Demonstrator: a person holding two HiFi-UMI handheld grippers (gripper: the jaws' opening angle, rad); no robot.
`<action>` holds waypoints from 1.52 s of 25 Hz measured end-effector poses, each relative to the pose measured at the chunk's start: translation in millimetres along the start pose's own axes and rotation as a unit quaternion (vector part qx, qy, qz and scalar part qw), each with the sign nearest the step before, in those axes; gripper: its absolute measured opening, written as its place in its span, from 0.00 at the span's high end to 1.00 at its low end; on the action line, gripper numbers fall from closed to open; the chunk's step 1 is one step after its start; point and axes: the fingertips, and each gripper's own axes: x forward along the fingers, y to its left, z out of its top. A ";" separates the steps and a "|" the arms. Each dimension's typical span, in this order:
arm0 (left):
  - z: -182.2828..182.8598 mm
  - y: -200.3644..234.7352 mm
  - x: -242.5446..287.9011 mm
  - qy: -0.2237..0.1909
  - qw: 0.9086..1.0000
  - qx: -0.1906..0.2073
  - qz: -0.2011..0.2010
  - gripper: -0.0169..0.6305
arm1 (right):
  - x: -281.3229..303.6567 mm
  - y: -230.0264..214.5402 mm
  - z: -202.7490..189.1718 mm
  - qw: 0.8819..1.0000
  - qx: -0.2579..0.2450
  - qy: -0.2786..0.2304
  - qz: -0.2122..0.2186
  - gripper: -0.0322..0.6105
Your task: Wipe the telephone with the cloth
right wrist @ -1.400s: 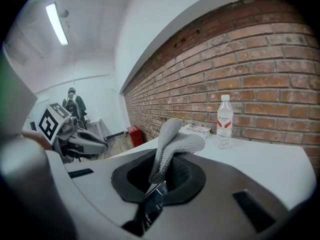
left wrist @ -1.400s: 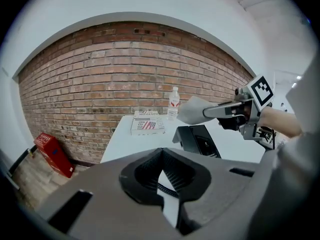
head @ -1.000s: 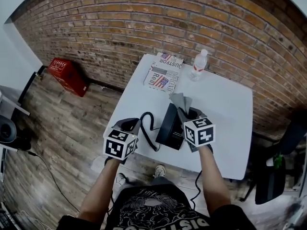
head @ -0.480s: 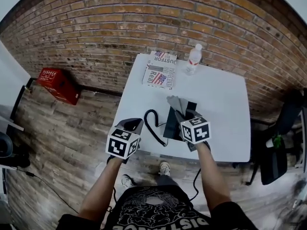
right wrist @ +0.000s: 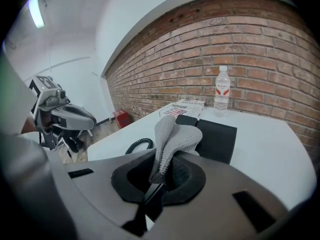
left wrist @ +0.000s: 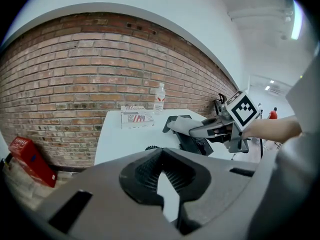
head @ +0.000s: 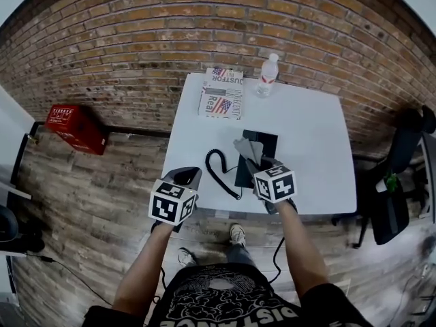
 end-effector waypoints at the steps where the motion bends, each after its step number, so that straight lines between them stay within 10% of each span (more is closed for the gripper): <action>1: -1.2 0.1 -1.1 0.000 1.000 0.000 -0.001 0.96 | 0.0 1.7 -2.3 1.000 0.002 0.001 -0.001 0.93; 38: -25.4 -6.6 -15.8 0.014 0.997 0.041 -0.063 0.96 | -8.4 54.0 -77.7 0.997 0.060 0.036 -0.025 0.93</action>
